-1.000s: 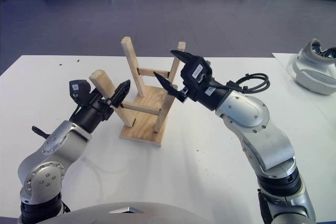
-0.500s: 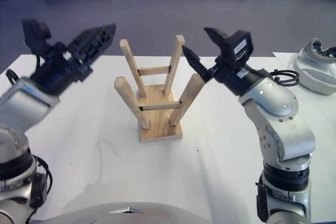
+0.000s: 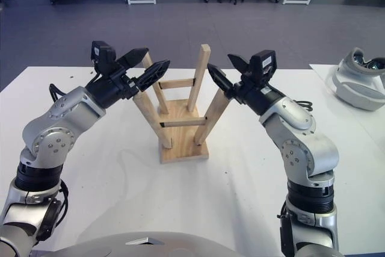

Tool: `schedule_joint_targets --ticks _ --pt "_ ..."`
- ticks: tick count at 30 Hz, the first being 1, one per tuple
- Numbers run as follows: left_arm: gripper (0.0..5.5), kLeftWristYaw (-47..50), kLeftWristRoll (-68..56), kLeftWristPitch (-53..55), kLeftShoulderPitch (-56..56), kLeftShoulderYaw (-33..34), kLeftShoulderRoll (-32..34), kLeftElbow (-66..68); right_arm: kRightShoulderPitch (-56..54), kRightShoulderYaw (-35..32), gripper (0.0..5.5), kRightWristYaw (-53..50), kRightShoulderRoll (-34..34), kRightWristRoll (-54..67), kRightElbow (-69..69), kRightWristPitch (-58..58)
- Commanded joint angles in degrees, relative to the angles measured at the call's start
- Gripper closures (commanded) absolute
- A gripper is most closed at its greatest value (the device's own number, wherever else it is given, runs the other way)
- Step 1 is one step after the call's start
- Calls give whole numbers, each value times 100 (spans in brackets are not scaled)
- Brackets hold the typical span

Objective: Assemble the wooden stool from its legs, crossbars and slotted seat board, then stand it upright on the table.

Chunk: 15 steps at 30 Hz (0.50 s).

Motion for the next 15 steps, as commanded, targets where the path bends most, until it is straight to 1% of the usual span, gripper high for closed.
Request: schedule_joint_targets --ticks 1,3,4,5,7,9,10,12,13,15 --pt "93 266 -842 335 -978 815 -64 94 -958 -608 210 -214 220 793 -70 -165" --pt "93 213 -974 363 -1284 1059 -18 123 -1472 -945 210 -427 248 1182 36 -253" --pt "93 133 -897 392 -1258 1053 1 154 -1535 -934 210 -414 213 1206 66 -245" --pt "93 41 -654 425 -1074 922 56 162 -1420 -750 210 -333 187 1057 97 -245" --pt "93 -97 -361 545 -531 559 39 58 -783 -185 210 -118 102 661 45 -153" --pt "93 -236 223 496 146 -67 -5 75 80 457 210 -136 -29 124 132 41" --pt "93 -185 415 455 470 -274 -155 98 367 612 210 -224 -16 -56 184 106" --pt "93 -244 941 216 850 -668 -242 111 514 650 210 -338 63 -116 109 120" --pt "93 -227 1108 118 888 -684 -288 147 397 614 210 -331 106 -71 114 89" --pt "93 -220 1293 -41 633 -459 -299 303 126 512 210 -305 150 35 95 36"
